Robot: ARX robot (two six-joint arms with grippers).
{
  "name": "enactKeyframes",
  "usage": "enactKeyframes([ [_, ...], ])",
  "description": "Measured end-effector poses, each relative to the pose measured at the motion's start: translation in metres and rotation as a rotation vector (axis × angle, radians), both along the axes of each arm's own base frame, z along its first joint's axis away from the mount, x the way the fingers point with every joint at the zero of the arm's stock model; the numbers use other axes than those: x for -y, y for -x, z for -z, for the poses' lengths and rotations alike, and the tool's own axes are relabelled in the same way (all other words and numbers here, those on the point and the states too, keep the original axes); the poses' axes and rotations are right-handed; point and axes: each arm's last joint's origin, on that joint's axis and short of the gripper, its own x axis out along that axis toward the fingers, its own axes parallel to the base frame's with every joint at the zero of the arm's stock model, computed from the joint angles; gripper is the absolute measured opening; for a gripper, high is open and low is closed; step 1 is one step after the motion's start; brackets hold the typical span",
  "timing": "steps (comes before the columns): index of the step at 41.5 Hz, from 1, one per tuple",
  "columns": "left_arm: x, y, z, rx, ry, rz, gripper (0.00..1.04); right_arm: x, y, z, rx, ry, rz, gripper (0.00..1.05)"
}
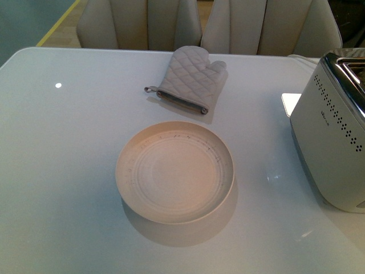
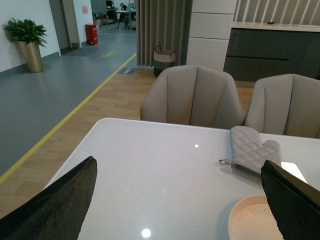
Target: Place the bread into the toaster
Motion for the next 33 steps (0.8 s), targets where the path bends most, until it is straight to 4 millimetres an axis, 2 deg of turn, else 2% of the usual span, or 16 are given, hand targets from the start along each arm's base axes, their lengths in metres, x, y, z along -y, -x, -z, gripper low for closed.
enactKeyframes([
  [9,0.000,0.000,0.000,0.000,0.000,0.000,0.98,0.000,0.009,0.008,0.014,-0.001,0.000,0.02],
  [33,0.000,0.000,0.000,0.000,0.000,0.000,0.98,0.000,0.024,0.006,0.026,-0.001,0.000,0.02],
])
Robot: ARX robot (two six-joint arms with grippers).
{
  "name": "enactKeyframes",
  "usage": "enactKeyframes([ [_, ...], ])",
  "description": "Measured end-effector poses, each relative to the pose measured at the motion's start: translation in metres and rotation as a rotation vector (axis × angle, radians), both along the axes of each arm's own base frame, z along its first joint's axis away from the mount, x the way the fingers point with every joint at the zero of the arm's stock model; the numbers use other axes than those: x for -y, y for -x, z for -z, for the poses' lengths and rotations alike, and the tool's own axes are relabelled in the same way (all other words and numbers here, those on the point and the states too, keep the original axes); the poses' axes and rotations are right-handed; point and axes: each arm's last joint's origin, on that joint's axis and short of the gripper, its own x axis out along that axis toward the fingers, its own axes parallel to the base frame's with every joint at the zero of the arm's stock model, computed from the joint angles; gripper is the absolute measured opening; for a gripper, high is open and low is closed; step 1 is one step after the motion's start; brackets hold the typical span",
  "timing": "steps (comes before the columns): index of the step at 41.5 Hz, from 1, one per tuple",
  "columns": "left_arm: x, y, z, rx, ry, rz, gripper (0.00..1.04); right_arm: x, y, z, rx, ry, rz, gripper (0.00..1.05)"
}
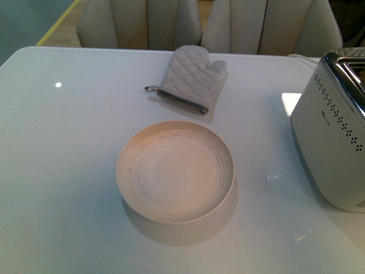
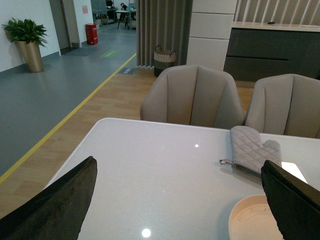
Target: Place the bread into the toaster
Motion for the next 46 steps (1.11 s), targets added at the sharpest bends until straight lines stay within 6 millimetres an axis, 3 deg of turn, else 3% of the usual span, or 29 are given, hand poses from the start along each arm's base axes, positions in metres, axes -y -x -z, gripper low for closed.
enactKeyframes([
  [21,0.000,0.000,0.000,0.000,0.000,0.000,0.98,0.000,0.014,0.003,-0.005,0.000,0.000,0.02],
  [23,0.000,0.000,0.000,0.000,0.000,0.000,0.98,0.000,0.014,0.003,-0.005,0.000,0.000,0.06],
  [34,0.000,0.000,0.000,0.000,0.000,0.000,0.98,0.000,0.014,0.003,-0.003,0.000,0.000,0.58],
  [46,0.000,0.000,0.000,0.000,0.000,0.000,0.98,0.000,0.014,0.003,-0.003,0.000,0.000,0.96],
])
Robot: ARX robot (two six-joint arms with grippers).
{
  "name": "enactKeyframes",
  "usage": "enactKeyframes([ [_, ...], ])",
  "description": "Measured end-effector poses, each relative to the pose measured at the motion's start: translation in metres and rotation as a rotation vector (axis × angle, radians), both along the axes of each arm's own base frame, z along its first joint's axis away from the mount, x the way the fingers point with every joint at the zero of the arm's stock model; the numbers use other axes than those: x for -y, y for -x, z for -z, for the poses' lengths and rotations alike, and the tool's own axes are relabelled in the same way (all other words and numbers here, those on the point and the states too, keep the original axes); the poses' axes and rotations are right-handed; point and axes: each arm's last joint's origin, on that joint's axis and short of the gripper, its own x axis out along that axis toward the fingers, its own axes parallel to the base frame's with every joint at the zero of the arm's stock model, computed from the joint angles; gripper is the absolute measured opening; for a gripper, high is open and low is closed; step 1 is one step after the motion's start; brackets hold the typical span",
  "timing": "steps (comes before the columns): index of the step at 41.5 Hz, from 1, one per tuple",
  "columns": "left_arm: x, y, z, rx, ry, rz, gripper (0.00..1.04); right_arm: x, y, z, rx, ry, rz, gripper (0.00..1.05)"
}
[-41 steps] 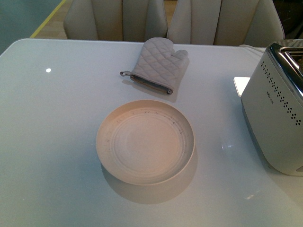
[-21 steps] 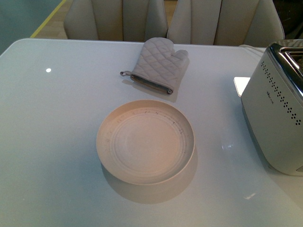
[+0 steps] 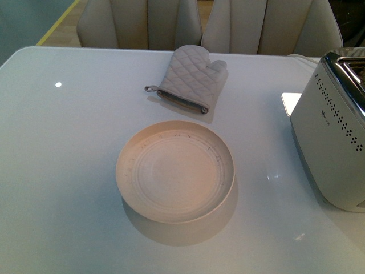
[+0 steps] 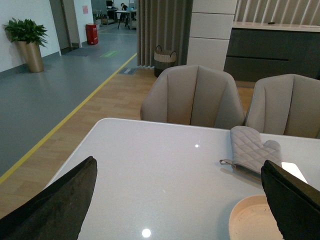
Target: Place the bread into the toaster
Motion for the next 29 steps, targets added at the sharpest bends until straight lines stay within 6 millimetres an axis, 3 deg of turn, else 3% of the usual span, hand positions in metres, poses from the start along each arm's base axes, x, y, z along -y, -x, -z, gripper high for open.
enactKeyframes([
  [29,0.0000,0.0000,0.0000,0.000,0.000,0.000,0.98,0.0000,0.0000,0.0000,0.000,-0.001,0.000,0.96],
])
